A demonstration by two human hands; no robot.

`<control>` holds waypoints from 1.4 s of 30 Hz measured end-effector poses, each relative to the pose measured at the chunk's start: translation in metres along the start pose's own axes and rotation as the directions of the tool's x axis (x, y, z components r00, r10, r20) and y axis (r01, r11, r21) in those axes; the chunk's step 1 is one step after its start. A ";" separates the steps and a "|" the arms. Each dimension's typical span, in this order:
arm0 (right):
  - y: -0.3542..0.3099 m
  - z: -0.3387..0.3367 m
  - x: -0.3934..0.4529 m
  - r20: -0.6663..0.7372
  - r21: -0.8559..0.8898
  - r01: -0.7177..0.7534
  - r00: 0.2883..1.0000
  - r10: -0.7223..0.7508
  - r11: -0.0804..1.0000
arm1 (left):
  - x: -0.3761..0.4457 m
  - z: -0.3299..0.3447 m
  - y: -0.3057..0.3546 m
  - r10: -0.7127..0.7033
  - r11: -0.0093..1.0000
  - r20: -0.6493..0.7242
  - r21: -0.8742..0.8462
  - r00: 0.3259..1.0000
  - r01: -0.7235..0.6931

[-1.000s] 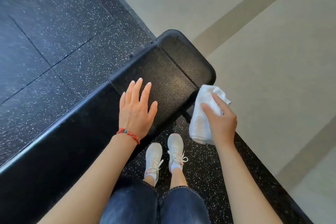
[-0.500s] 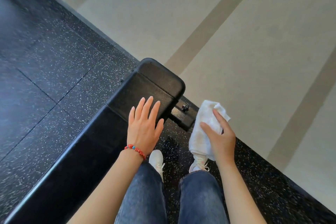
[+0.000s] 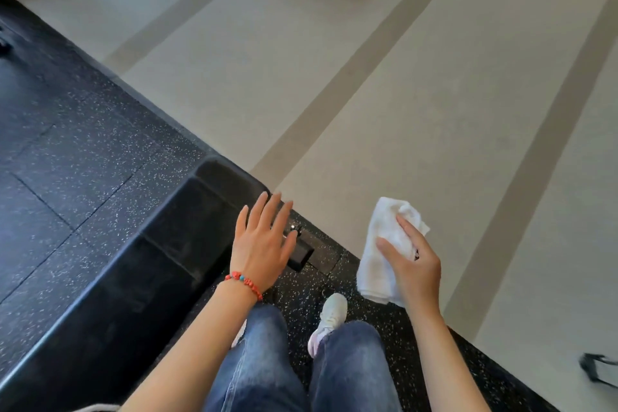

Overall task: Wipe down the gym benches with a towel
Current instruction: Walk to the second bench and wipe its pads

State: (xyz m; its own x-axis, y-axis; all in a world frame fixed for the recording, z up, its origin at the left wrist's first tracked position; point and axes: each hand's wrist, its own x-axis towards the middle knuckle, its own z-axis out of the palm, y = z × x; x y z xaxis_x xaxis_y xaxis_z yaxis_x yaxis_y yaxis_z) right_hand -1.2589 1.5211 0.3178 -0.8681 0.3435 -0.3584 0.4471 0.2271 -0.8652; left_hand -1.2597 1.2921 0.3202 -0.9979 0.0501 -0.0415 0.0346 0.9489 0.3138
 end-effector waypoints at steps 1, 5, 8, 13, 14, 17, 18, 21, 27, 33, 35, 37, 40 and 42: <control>-0.003 -0.012 0.007 0.000 0.002 0.004 1.000 -0.004 1.000 | 0.005 0.001 0.014 0.005 1.000 -0.001 0.000 1.000 -0.005; -0.014 -0.052 0.031 0.003 0.026 0.023 1.000 -0.024 0.999 | 0.030 0.003 0.066 0.033 0.999 -0.018 -0.008 0.999 -0.033; -0.024 -0.070 0.049 -0.010 0.028 0.038 0.999 -0.038 0.999 | 0.052 0.001 0.093 0.050 0.998 -0.030 -0.022 0.998 -0.051; -0.045 -0.082 0.079 -0.016 0.059 0.064 0.998 -0.063 0.996 | 0.091 -0.002 0.119 0.075 0.996 -0.045 -0.033 0.996 -0.077; -0.049 -0.082 0.086 -0.012 0.058 0.071 0.997 -0.070 0.996 | 0.100 -0.002 0.122 0.078 0.996 -0.048 -0.034 0.996 -0.079; -0.062 -0.078 0.111 0.003 0.048 0.088 0.996 -0.088 0.995 | 0.130 -0.001 0.123 0.080 0.996 -0.048 -0.040 0.996 -0.082; -0.068 -0.075 0.122 0.005 0.047 0.091 0.996 -0.091 0.995 | 0.142 0.000 0.122 0.080 0.996 -0.052 -0.040 0.995 -0.083; -0.089 -0.061 0.162 0.023 0.049 0.109 0.994 -0.110 0.993 | 0.185 0.000 0.114 0.055 0.997 -0.070 -0.047 0.996 -0.059; -0.150 -0.017 0.266 0.085 0.058 0.118 0.989 -0.123 0.991 | 0.293 -0.013 0.089 -0.011 0.998 -0.090 -0.067 0.996 0.005; -0.215 0.039 0.357 0.165 0.075 0.133 0.976 -0.143 0.988 | 0.387 -0.038 0.055 -0.088 0.995 -0.034 -0.045 0.996 0.086; -0.234 0.058 0.381 0.209 0.065 0.134 0.967 -0.145 0.989 | 0.411 -0.045 0.040 -0.117 0.993 -0.053 -0.034 0.992 0.115; -0.252 0.079 0.401 0.254 0.046 0.140 0.956 -0.148 0.989 | 0.430 -0.051 0.024 -0.163 0.986 -0.072 -0.032 0.984 0.161; -0.276 0.113 0.431 0.337 0.013 0.166 0.928 -0.161 0.986 | 0.455 -0.059 -0.001 -0.249 0.968 -0.095 -0.040 0.964 0.246; -0.291 0.141 0.449 0.401 -0.008 0.181 0.902 -0.162 0.984 | 0.469 -0.062 -0.019 -0.317 0.948 -0.099 -0.050 0.943 0.314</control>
State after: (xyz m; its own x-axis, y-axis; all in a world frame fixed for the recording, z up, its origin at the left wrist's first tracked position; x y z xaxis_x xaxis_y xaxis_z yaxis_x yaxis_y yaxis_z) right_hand -1.8097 1.4811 0.3596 -0.9418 -0.0926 -0.3232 0.2846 0.2925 -0.9130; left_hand -1.7321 1.2782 0.3539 -0.9575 -0.2848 -0.0450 -0.2832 0.8997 0.3323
